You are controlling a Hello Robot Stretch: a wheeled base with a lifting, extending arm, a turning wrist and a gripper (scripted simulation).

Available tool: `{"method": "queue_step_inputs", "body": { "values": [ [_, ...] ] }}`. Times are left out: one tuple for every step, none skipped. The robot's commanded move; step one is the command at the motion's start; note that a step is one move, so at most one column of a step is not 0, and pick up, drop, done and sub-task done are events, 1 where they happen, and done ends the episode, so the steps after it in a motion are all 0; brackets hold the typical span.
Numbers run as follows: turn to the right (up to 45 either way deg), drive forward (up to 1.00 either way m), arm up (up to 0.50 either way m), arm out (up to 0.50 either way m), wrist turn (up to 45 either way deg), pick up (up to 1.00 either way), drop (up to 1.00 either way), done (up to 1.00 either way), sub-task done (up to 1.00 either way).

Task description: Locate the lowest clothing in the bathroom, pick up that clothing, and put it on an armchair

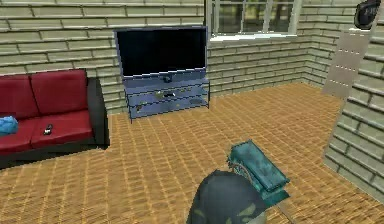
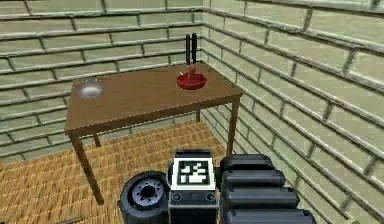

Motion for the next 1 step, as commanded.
{"method": "queue_step_inputs", "body": {
  "values": [
    [-39.0,0.0,0.0,0.0,0.0,0.0,0.0,0.0,0.0]
  ]
}}
